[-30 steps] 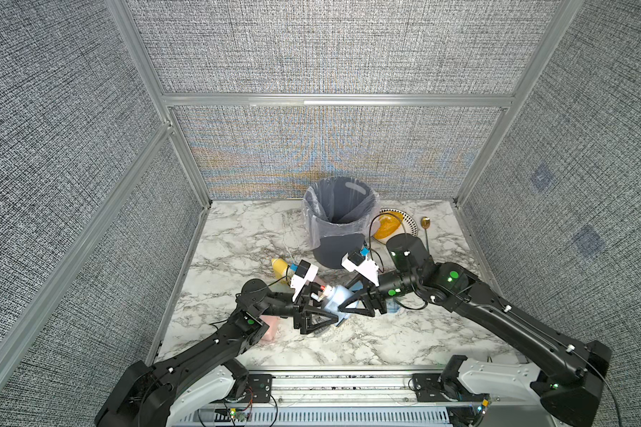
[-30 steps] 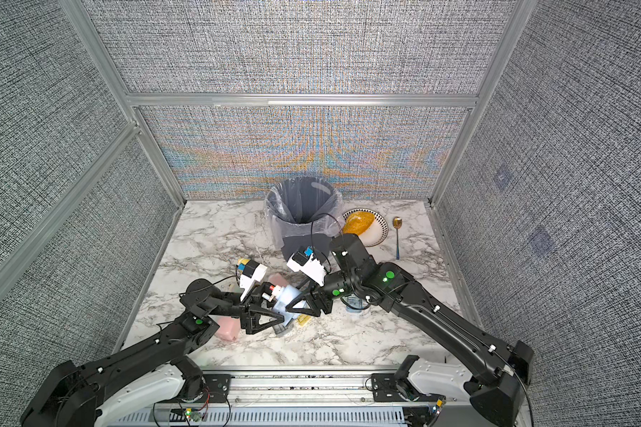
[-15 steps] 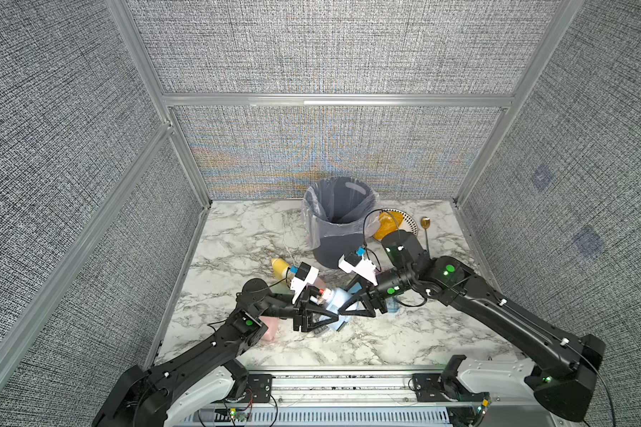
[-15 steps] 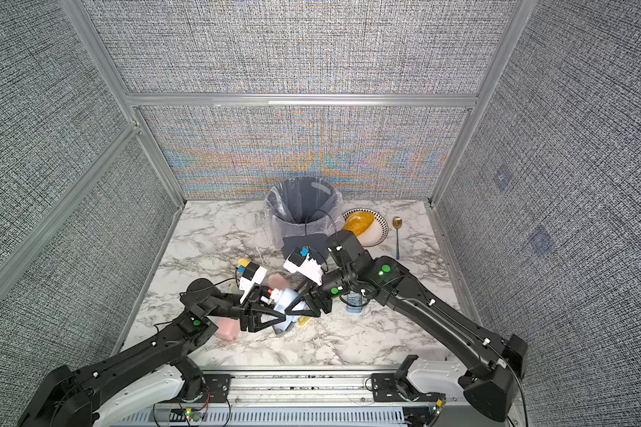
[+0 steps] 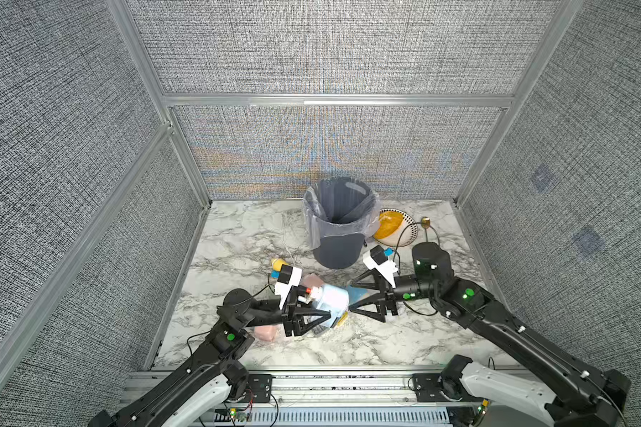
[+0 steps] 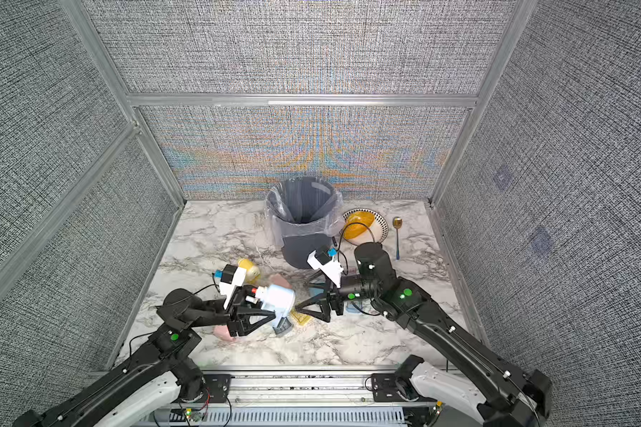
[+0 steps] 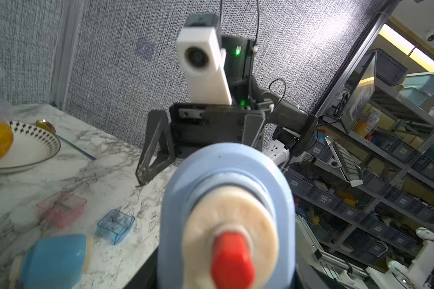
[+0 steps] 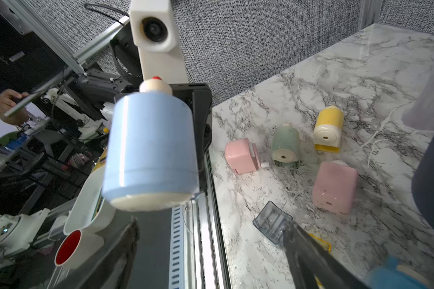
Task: Take out the pencil sharpener tray and clean the shavings
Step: Open the container of the pencil sharpener.
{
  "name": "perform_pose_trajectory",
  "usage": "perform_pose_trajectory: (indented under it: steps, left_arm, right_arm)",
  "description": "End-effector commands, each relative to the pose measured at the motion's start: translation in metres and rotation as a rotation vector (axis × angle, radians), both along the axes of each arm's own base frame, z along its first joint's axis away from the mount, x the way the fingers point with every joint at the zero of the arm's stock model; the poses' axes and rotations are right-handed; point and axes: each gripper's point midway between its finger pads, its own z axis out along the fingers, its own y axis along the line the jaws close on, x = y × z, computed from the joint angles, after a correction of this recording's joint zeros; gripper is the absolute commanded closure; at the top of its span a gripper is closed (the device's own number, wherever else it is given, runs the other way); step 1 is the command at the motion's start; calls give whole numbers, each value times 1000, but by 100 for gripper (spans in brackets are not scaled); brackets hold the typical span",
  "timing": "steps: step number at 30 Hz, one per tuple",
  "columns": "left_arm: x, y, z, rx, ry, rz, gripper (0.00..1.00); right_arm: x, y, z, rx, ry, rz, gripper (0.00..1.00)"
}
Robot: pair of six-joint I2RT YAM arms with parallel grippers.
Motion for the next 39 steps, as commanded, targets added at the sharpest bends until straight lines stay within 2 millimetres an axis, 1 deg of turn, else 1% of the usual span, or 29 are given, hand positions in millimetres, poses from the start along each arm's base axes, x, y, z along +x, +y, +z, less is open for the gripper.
perform_pose_trajectory:
  steps: [1,2,5,9,14,18,21,27,34,35,37,39]
  left_arm:
    - [13,7,26,-93,-70,112,100]
    - [14,9,31,-119,-75,122,100]
    - [17,9,44,-173,-79,123,100]
    - [25,8,47,-205,-74,148,100]
    - [27,8,50,-243,-55,142,100]
    - [28,7,50,-260,-39,130,100]
    - [26,8,51,-276,-31,119,100]
    - [23,8,53,-287,-29,95,100]
    - [25,5,51,-287,-22,85,100]
    - [25,5,51,-287,-20,86,100]
    - [26,5,51,-288,-20,87,100]
    - [26,5,50,-287,-18,86,100]
  right_arm:
    - [-8,5,24,165,-13,50,7]
    - [-11,6,22,190,-1,66,6]
    - [-17,9,26,257,23,111,6]
    - [-24,22,30,282,6,138,6]
    - [-7,33,36,296,-22,38,7]
    - [1,37,45,335,-23,17,13]
    - [3,41,49,342,-18,25,16]
    - [-4,45,52,347,15,90,18]
    - [-11,49,49,329,23,137,25]
    - [-12,49,48,325,23,139,27]
    - [-12,50,48,321,21,140,34]
    - [-11,51,47,318,25,141,38]
